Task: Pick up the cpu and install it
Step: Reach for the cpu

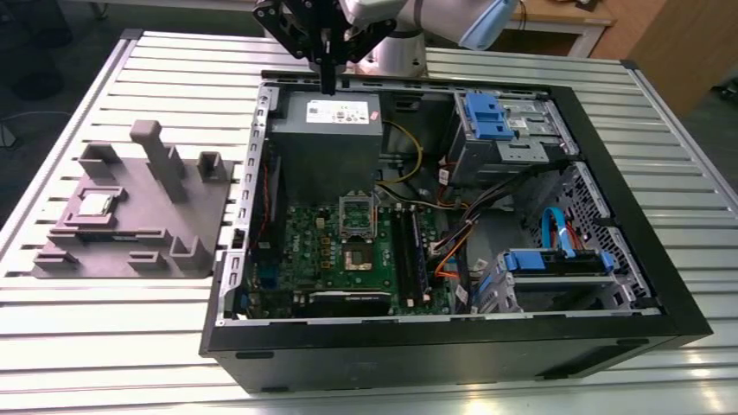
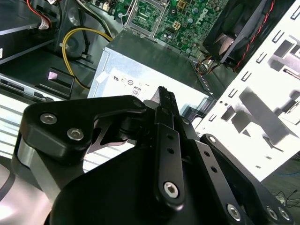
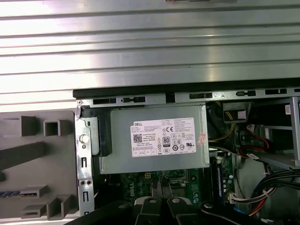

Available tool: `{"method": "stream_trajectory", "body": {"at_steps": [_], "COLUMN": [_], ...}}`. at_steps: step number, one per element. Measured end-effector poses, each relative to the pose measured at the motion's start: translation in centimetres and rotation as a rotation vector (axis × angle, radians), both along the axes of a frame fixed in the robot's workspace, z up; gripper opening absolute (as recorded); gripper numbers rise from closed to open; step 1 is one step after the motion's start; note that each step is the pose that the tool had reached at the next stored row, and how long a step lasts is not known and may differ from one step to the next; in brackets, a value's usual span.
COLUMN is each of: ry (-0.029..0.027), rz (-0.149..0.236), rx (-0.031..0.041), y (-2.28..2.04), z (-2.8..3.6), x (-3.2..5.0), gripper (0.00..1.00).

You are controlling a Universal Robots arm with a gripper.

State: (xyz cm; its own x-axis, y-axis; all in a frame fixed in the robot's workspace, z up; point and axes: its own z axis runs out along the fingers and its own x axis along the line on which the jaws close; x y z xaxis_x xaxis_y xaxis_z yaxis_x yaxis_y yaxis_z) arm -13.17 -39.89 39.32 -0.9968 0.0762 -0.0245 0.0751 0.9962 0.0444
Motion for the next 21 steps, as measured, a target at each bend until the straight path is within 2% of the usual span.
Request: {"method": "stream_trajectory", "body": {"at_steps": [21], "ry": [0.0000], "rz": [0.000], "rx": [0.0000], "y": [0.00], "z": [-0.01], "x": [-0.52], "gripper": [0.10]}}
